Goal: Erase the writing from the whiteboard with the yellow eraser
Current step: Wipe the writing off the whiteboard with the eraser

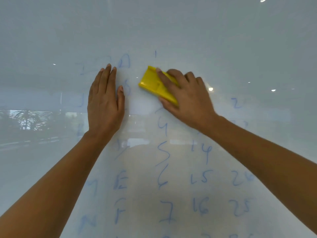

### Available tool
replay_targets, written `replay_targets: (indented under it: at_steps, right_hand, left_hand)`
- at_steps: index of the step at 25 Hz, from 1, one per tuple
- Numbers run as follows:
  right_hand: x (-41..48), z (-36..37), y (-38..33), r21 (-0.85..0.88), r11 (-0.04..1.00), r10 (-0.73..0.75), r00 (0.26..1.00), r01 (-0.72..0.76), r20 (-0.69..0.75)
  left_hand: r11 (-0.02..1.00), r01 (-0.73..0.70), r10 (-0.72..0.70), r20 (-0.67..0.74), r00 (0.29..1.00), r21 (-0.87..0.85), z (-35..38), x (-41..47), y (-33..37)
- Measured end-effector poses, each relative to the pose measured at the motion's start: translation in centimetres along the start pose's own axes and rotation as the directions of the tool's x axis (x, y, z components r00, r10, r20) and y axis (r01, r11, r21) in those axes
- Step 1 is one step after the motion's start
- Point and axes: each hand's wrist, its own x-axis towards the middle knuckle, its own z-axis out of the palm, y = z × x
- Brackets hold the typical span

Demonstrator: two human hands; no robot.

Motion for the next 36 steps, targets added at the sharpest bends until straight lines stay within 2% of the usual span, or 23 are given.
replay_targets:
  at_steps: [1, 3, 5, 6, 8, 10, 12, 13, 15, 17, 19, 20, 22, 24, 25, 26, 27, 29, 30, 31, 32, 34, 36]
  right_hand:
    - [-0.1, -0.2, 0.9, -0.01, 1.0, 0.008, 1.0, -0.008, -0.007]
    - [2.1, -0.4, 3.0, -0.03, 0.973, 0.227, 0.973, -0.229, -0.048]
    - [5.9, -0.2, 3.6, -0.004, 0.885, 0.463, 0.881, -0.466, -0.099]
    - [7.3, -0.1, 2.9, 0.007, 0.858, 0.511, 0.853, -0.513, -0.111]
    - [8.1, 0.2, 0.2, 0.029, 0.894, 0.447, 0.889, -0.447, -0.099]
    - [5.9, 0.6, -2.1, 0.012, 0.972, 0.236, 0.971, -0.236, -0.036]
    - [3.3, 0.5, -2.0, 0.002, 0.999, 0.033, 0.999, -0.033, -0.007]
    - [3.1, 0.3, -1.1, -0.001, 1.0, -0.002, 1.0, 0.002, -0.01]
    - [5.1, 0.1, 0.9, -0.029, 0.994, 0.105, 0.994, -0.106, -0.038]
    - [8.5, 0.3, 1.9, -0.011, 0.939, 0.343, 0.936, -0.344, -0.077]
    - [10.0, 0.5, 0.1, 0.001, 0.891, 0.452, 0.886, -0.454, -0.102]
    - [9.7, 0.8, -1.3, 0.002, 0.912, 0.408, 0.908, -0.409, -0.097]
    - [7.4, 1.0, -3.4, -0.019, 0.984, 0.175, 0.984, -0.176, -0.036]
    - [5.3, 0.7, -2.8, -0.041, 0.998, -0.045, 0.999, 0.045, 0.001]
    - [5.3, 0.5, -1.5, -0.057, 0.997, -0.057, 0.998, 0.057, -0.002]
    - [5.9, 0.4, 0.0, -0.072, 0.997, 0.011, 1.0, -0.013, -0.028]
    - [7.0, 0.3, 1.5, -0.067, 0.985, 0.158, 0.986, -0.161, -0.051]
    - [9.7, 0.0, 3.3, 0.003, 0.886, 0.461, 0.88, -0.464, -0.111]
    - [10.7, 0.0, 2.8, 0.031, 0.853, 0.521, 0.845, -0.521, -0.125]
    - [11.3, 0.2, 1.4, 0.056, 0.86, 0.51, 0.851, -0.507, -0.124]
    - [11.3, 0.5, -0.6, 0.073, 0.903, 0.429, 0.896, -0.423, -0.111]
    - [9.6, 1.0, -4.3, 0.052, 0.989, 0.14, 0.989, -0.137, -0.05]
    - [7.9, 1.1, -4.6, 0.004, 0.998, -0.058, 0.998, 0.058, -0.028]
  left_hand:
    - [1.0, 0.005, -0.005, 0.005, 1.0, 0.01, -0.2, -0.2, -0.6]
    - [1.0, 0.01, -0.01, 0.022, 1.0, 0.02, -0.5, -0.6, -1.3]
    - [1.0, 0.014, -0.015, 0.031, 0.999, 0.02, -0.3, -0.9, -1.6]
    - [1.0, 0.014, -0.015, 0.028, 0.999, 0.016, -0.2, -0.9, -1.6]
    - [1.0, 0.012, -0.012, 0.02, 1.0, 0.006, 0.0, -1.0, -1.7]
    - [1.0, 0.003, -0.003, 0.016, 1.0, 0.005, 0.1, -1.1, -1.9]
    - [1.0, -0.01, 0.01, 0.018, 1.0, 0.001, 0.1, -1.1, -2.0]
    - [1.0, -0.013, 0.013, 0.02, 1.0, 0.0, 0.1, -1.1, -2.1]
    - [1.0, -0.013, 0.013, 0.021, 1.0, -0.001, 0.2, -1.1, -2.1]
    - [1.0, -0.008, 0.009, 0.021, 1.0, -0.004, 0.2, -1.1, -2.2]
    - [1.0, -0.009, 0.009, 0.019, 1.0, -0.005, 0.2, -1.1, -2.2]
    - [1.0, -0.011, 0.011, 0.021, 1.0, -0.006, 0.2, -1.1, -2.2]
    - [1.0, -0.011, 0.011, 0.019, 1.0, -0.01, 0.1, -1.1, -2.3]
    - [1.0, -0.014, 0.014, 0.015, 1.0, -0.015, 0.1, -1.1, -2.3]
    - [1.0, -0.014, 0.015, 0.016, 1.0, -0.017, 0.1, -1.1, -2.3]
    - [1.0, -0.014, 0.014, 0.016, 1.0, -0.019, 0.1, -1.1, -2.3]
    - [1.0, -0.012, 0.012, 0.015, 1.0, -0.021, 0.2, -1.1, -2.4]
    - [1.0, -0.004, 0.004, 0.012, 1.0, -0.025, 0.3, -1.2, -2.4]
    - [1.0, -0.001, 0.002, 0.01, 1.0, -0.029, 0.4, -1.2, -2.4]
    - [1.0, -0.002, 0.002, 0.01, 1.0, -0.03, 0.4, -1.2, -2.4]
    - [1.0, -0.005, 0.005, 0.008, 1.0, -0.029, 0.4, -1.1, -2.4]
    - [0.999, -0.008, 0.008, -0.002, 1.0, -0.037, 0.3, -1.1, -2.3]
    - [0.998, 0.005, -0.006, -0.025, 1.0, -0.061, 0.1, -1.2, -2.2]
